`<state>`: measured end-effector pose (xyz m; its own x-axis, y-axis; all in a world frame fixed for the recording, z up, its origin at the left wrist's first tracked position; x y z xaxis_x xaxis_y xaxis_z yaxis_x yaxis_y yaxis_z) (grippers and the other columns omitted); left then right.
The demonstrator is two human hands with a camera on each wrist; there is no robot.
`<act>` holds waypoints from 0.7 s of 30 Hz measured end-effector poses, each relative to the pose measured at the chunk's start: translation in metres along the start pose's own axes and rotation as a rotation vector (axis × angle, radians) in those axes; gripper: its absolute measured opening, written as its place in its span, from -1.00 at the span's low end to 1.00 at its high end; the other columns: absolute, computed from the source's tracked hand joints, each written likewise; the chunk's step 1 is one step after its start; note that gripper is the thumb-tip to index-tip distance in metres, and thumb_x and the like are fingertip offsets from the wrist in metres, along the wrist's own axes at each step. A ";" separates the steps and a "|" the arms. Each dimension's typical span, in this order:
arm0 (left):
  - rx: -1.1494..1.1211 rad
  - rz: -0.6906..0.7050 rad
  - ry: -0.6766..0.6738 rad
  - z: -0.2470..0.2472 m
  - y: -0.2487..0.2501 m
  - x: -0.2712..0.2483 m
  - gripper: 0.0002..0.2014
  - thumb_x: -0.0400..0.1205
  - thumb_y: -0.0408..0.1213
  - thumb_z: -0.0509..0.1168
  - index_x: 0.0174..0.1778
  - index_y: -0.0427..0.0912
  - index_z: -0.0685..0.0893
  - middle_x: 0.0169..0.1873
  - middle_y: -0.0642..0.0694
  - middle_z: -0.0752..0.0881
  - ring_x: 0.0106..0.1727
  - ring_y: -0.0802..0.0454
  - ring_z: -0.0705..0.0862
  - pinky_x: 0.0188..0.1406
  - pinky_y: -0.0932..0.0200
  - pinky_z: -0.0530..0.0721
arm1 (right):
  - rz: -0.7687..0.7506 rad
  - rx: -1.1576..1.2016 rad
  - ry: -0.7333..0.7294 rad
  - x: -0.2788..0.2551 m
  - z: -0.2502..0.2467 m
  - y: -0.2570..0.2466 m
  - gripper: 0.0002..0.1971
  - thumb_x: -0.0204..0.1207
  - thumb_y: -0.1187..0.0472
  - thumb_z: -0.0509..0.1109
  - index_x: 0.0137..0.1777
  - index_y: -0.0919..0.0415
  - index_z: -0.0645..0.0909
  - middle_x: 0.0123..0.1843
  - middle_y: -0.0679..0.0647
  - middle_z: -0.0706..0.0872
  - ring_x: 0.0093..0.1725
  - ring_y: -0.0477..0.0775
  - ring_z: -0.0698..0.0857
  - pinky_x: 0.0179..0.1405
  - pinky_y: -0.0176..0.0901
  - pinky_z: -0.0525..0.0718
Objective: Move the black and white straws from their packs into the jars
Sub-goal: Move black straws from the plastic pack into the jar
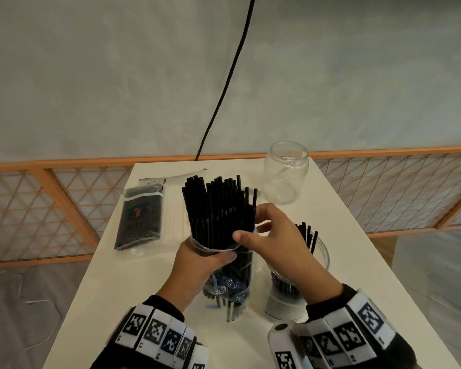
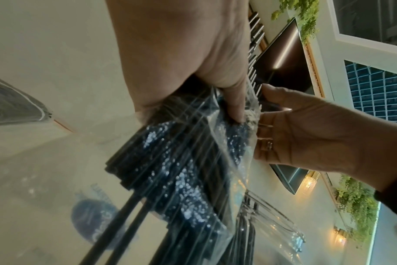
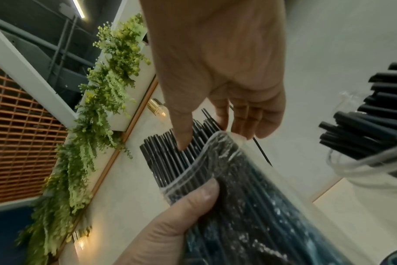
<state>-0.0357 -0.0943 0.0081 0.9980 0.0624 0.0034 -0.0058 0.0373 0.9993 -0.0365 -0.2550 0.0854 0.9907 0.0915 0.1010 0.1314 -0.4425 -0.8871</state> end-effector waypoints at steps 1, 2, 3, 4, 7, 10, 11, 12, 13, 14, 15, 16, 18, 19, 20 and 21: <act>0.008 0.007 0.002 -0.001 0.000 0.001 -0.34 0.08 -0.24 0.63 0.15 -0.22 0.70 -0.04 -0.12 0.82 0.03 -0.01 0.78 0.01 0.06 0.74 | 0.001 -0.030 -0.031 0.002 0.005 0.000 -0.56 0.32 -0.01 0.55 0.16 0.00 0.51 0.11 -0.07 0.57 0.07 -0.09 0.58 -0.06 -0.28 0.55; 0.012 0.018 0.004 -0.003 0.000 0.001 -0.34 0.09 -0.25 0.64 0.14 -0.23 0.70 -0.04 -0.13 0.82 0.03 -0.02 0.78 -0.01 0.08 0.75 | 0.002 -0.049 -0.050 0.003 0.009 0.000 -0.52 0.32 -0.02 0.55 0.20 0.01 0.50 0.15 -0.06 0.53 0.11 -0.06 0.57 -0.01 -0.26 0.56; 0.016 0.026 0.012 -0.006 0.000 0.000 -0.37 0.11 -0.31 0.66 0.14 -0.23 0.70 -0.05 -0.13 0.82 0.02 -0.01 0.79 -0.04 0.12 0.76 | 0.007 -0.061 -0.058 0.004 0.013 0.001 -0.49 0.32 -0.01 0.55 0.24 0.02 0.49 0.18 -0.04 0.49 0.13 -0.04 0.56 -0.01 -0.28 0.55; 0.022 0.036 0.018 -0.008 0.000 0.000 -0.39 0.14 -0.38 0.66 0.13 -0.23 0.70 -0.05 -0.12 0.82 0.01 0.01 0.79 -0.08 0.18 0.76 | 0.014 -0.065 -0.059 0.005 0.017 0.002 -0.47 0.33 0.00 0.55 0.27 0.04 0.47 0.19 -0.03 0.45 0.14 -0.03 0.55 -0.03 -0.33 0.54; 0.024 0.045 0.053 -0.019 -0.006 -0.004 -0.46 0.20 -0.50 0.61 0.11 -0.22 0.69 -0.08 -0.08 0.81 -0.03 0.10 0.79 -0.16 0.30 0.73 | 0.055 -0.050 -0.057 0.005 0.035 0.011 -0.40 0.33 0.04 0.56 0.34 0.10 0.44 0.22 0.02 0.45 0.20 0.01 0.53 0.09 -0.25 0.56; 0.017 0.019 0.100 -0.029 -0.022 -0.007 -0.45 0.14 -0.42 0.62 0.08 -0.25 0.70 -0.11 -0.08 0.81 -0.08 0.05 0.80 -0.21 0.32 0.74 | 0.065 -0.022 -0.091 0.001 0.062 0.024 -0.41 0.29 0.12 0.58 0.32 0.05 0.47 0.22 0.02 0.56 0.23 0.02 0.56 0.25 -0.08 0.58; 0.024 -0.007 0.124 -0.033 -0.031 -0.008 -0.47 0.14 -0.46 0.62 0.05 -0.30 0.68 -0.15 -0.09 0.79 -0.11 0.02 0.78 -0.24 0.35 0.74 | 0.067 -0.007 -0.110 0.000 0.071 0.029 -0.38 0.26 0.14 0.60 0.33 0.03 0.48 0.23 0.00 0.59 0.23 -0.01 0.58 0.25 -0.09 0.59; 0.028 -0.031 0.146 -0.036 -0.039 -0.008 -0.49 0.17 -0.54 0.61 0.03 -0.31 0.66 -0.18 -0.07 0.77 -0.13 0.00 0.75 -0.29 0.41 0.73 | 0.072 -0.001 -0.129 -0.001 0.079 0.034 -0.35 0.24 0.16 0.61 0.35 0.01 0.48 0.24 -0.01 0.62 0.20 -0.04 0.59 0.21 -0.17 0.59; 0.040 -0.058 0.162 -0.040 -0.048 -0.009 -0.50 0.20 -0.61 0.58 0.03 -0.29 0.64 -0.21 -0.06 0.74 -0.14 -0.01 0.73 -0.33 0.45 0.71 | 0.076 -0.004 -0.148 -0.002 0.086 0.039 -0.33 0.23 0.16 0.62 0.36 0.00 0.47 0.21 -0.04 0.63 0.12 -0.11 0.60 0.12 -0.31 0.58; 0.045 -0.072 0.164 -0.042 -0.055 -0.010 -0.48 0.21 -0.65 0.56 0.05 -0.26 0.63 -0.21 -0.04 0.73 -0.14 0.00 0.71 -0.36 0.47 0.69 | 0.082 -0.005 -0.164 -0.004 0.091 0.042 -0.32 0.24 0.17 0.62 0.38 0.00 0.47 0.16 -0.08 0.64 0.02 -0.21 0.58 0.00 -0.47 0.53; 0.054 -0.088 0.164 -0.044 -0.062 -0.010 -0.48 0.22 -0.65 0.56 0.06 -0.25 0.63 -0.21 -0.04 0.73 -0.14 0.02 0.71 -0.38 0.48 0.68 | 0.090 0.004 -0.176 -0.005 0.096 0.045 -0.32 0.25 0.19 0.61 0.39 0.01 0.46 0.09 -0.11 0.63 -0.08 -0.31 0.55 -0.12 -0.61 0.47; 0.060 -0.097 0.159 -0.045 -0.066 -0.011 -0.49 0.23 -0.64 0.56 0.05 -0.22 0.63 -0.21 -0.03 0.73 -0.16 0.06 0.71 -0.40 0.48 0.67 | 0.102 0.020 -0.184 -0.006 0.099 0.048 -0.32 0.27 0.20 0.61 0.39 0.03 0.45 0.05 -0.13 0.61 -0.12 -0.34 0.54 -0.19 -0.67 0.44; 0.066 -0.117 0.150 -0.047 -0.074 -0.011 -0.51 0.22 -0.62 0.57 -0.03 -0.13 0.64 -0.22 -0.02 0.75 -0.17 0.08 0.72 -0.40 0.45 0.68 | 0.123 0.040 -0.175 -0.006 0.105 0.056 -0.31 0.26 0.19 0.61 0.41 0.04 0.45 0.09 -0.10 0.64 -0.02 -0.25 0.61 -0.07 -0.61 0.51; 0.058 -0.125 0.146 -0.047 -0.077 -0.011 -0.49 0.19 -0.61 0.60 -0.06 -0.08 0.64 -0.21 -0.03 0.76 -0.17 0.06 0.74 -0.37 0.41 0.71 | 0.127 0.043 -0.158 -0.006 0.107 0.060 -0.30 0.25 0.17 0.62 0.41 0.04 0.46 0.15 -0.06 0.66 0.08 -0.13 0.63 0.06 -0.44 0.58; 0.056 -0.124 0.139 -0.046 -0.080 -0.011 -0.46 0.14 -0.58 0.62 -0.07 -0.04 0.65 -0.21 -0.01 0.78 -0.17 0.06 0.76 -0.33 0.37 0.72 | 0.136 0.038 -0.146 -0.006 0.109 0.064 -0.29 0.24 0.16 0.63 0.42 0.03 0.46 0.21 -0.02 0.66 0.15 -0.05 0.63 0.16 -0.27 0.60; 0.054 -0.126 0.135 -0.046 -0.083 -0.012 -0.44 0.10 -0.54 0.64 -0.07 -0.03 0.66 -0.22 0.01 0.80 -0.18 0.09 0.79 -0.30 0.33 0.73 | 0.139 0.034 -0.143 -0.006 0.110 0.067 -0.28 0.23 0.15 0.63 0.42 0.03 0.47 0.24 0.00 0.65 0.18 -0.02 0.62 0.22 -0.17 0.60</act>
<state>-0.0499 -0.0518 -0.0765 0.9731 0.1942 -0.1237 0.1261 0.0001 0.9920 -0.0379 -0.1868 -0.0239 0.9835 0.1588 -0.0868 -0.0104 -0.4292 -0.9031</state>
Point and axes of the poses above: each hand's wrist, its own x-axis towards the middle knuckle, its own z-axis out of the palm, y = z × x, the point moved 8 cm from there along x, towards the middle knuckle
